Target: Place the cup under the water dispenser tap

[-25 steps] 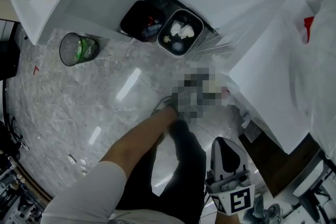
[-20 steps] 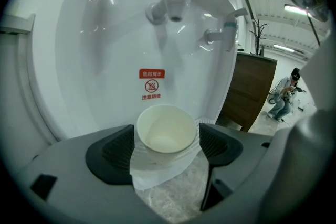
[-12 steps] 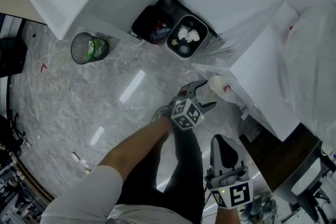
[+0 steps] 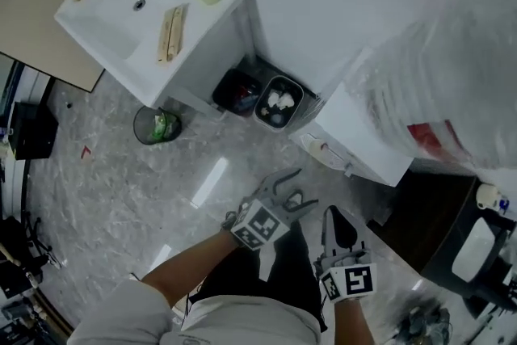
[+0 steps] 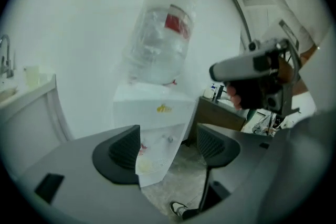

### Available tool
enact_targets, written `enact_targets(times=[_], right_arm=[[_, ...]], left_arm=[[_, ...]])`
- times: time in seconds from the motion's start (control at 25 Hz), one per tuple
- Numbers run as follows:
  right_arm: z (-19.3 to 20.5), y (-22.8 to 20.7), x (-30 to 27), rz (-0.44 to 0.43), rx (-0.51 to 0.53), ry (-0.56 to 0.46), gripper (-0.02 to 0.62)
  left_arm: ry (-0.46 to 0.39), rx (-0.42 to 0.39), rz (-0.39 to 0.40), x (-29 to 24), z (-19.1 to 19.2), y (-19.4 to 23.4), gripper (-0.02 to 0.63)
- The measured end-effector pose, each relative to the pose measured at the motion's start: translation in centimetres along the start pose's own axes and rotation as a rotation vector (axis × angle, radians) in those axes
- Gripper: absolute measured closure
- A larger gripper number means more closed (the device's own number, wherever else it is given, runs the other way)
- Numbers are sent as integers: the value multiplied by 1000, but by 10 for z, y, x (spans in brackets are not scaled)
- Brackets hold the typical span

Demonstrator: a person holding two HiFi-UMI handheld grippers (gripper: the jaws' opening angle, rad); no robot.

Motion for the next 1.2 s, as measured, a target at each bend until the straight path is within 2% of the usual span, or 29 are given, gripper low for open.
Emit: enact_targets(times=[0.2, 0.32, 0.4, 0.56, 0.8, 1.2], right_arm=[[-49, 22, 38, 29, 23, -70, 578], [-63, 35, 58, 42, 23, -103, 578], [-72, 44, 67, 43, 25, -125, 578], [-90, 56, 77, 56, 31, -170, 578], [-115, 62, 91, 76, 45, -211, 578], [-124, 59, 108, 91, 77, -225, 578]], left_arm=[[-87, -6, -22, 77, -95, -34, 430], [-120, -6, -40, 106, -128, -56, 521], [-129, -21, -42, 115, -144, -67, 554], [-143, -51, -49, 125, -172, -78, 578], [-162, -47, -49, 131, -203, -89, 601], [-190, -52, -39, 129, -219, -110, 601]])
Point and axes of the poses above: the fingertips, and each gripper's own axes: x backward along the fingers, y to its left, z out of its underside, the point moved 4 cm from there along x, backward along the fingers, and after that the axes turned 2 degrees about z, right-handed, at the moved point
